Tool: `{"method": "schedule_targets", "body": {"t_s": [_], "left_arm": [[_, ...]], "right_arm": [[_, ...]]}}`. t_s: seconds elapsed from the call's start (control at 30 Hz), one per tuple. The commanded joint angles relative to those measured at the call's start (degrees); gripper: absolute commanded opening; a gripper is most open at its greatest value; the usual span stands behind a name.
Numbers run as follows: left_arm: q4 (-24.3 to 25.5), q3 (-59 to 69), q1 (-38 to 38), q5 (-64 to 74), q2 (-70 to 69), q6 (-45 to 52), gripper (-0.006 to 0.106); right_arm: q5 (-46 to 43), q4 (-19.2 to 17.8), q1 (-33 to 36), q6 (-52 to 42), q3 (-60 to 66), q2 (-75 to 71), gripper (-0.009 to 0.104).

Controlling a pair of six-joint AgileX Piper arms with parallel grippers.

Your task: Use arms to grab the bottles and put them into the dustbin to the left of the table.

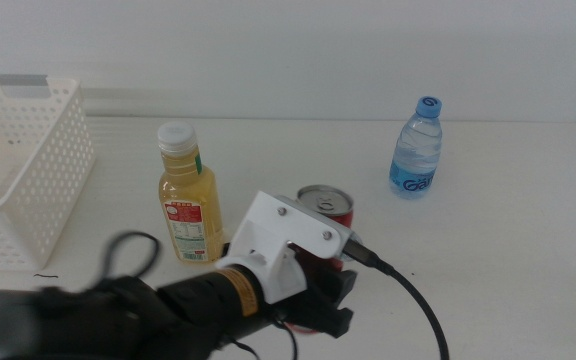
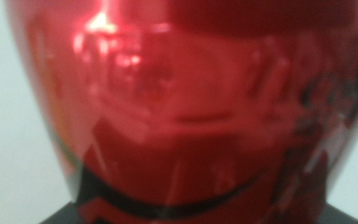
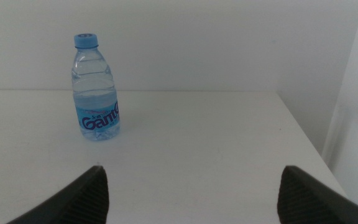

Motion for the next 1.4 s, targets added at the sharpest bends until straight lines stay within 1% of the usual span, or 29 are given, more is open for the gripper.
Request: {"method": "schedule_targets", "body": {"t_s": [0.0, 0.1, 0.23, 0.27, 0.33, 0.4, 0.5, 0.53, 0.63, 0.8, 0.93, 1.03, 1.1, 1.2, 1.37], "left_arm": [[-0.05, -1.88, 0.58, 8.85, -5.48, -0.75, -0.001], [-0.59, -7.00, 2.18, 28.37, -10.06, -1.00, -0.001], [-0.26, -18.28, 5.88, 57.93, -12.70, -0.83, -0.001], [0.05, -20.93, 7.23, 63.28, -12.69, -0.48, -0.001], [1.95, -27.20, 10.29, 74.36, -12.57, 1.03, -0.001], [5.54, -32.32, 13.34, 81.01, -12.57, 2.15, -0.001], [9.90, -38.40, 20.24, 87.91, -12.34, 3.81, -0.001], [11.03, -40.18, 23.46, 88.68, -12.01, 4.58, -0.001], [11.49, -43.82, 34.65, 88.68, -9.67, 9.21, -0.001], [6.50, -48.35, 50.57, 88.68, -1.94, 16.08, -0.001], [3.59, -53.41, 59.34, 88.68, 6.88, 19.87, -0.001], [0.04, -58.91, 63.86, 88.68, 12.90, 22.01, -0.001], [-1.10, -61.58, 65.49, 88.68, 16.25, 22.01, -0.001], [-1.22, -64.11, 66.65, 88.01, 20.35, 22.10, -0.001], [0.60, -64.82, 66.64, 84.48, 24.81, 21.90, 0.000]], "right_arm": [[-0.74, -0.19, 0.28, -0.20, 0.24, -0.23, 0.092], [-0.74, -0.19, 0.28, -0.20, 0.24, -0.23, 0.092], [-0.74, -0.19, 0.28, -0.20, 0.24, -0.23, 0.092], [-0.74, -0.19, 0.28, -0.20, 0.24, -0.23, 0.092], [-0.74, -0.19, 0.28, -0.20, 0.24, -0.23, 0.092], [-0.74, -0.19, 0.28, -0.20, 0.24, -0.23, 0.092], [-0.74, -0.19, 0.28, -0.20, 0.24, -0.23, 0.092], [-0.74, -0.19, 0.28, -0.20, 0.24, -0.23, 0.092], [-0.74, -0.19, 0.28, -0.20, 0.24, -0.23, 0.092], [-0.74, -0.19, 0.28, -0.20, 0.24, -0.23, 0.092], [-0.74, -0.19, 0.28, -0.20, 0.24, -0.23, 0.092], [-0.74, -0.19, 0.28, -0.20, 0.24, -0.23, 0.092], [-0.74, -0.19, 0.28, -0.20, 0.24, -0.23, 0.092], [-0.74, -0.19, 0.28, -0.20, 0.24, -0.23, 0.092], [-0.74, -0.19, 0.28, -0.20, 0.24, -0.23, 0.092]]}}
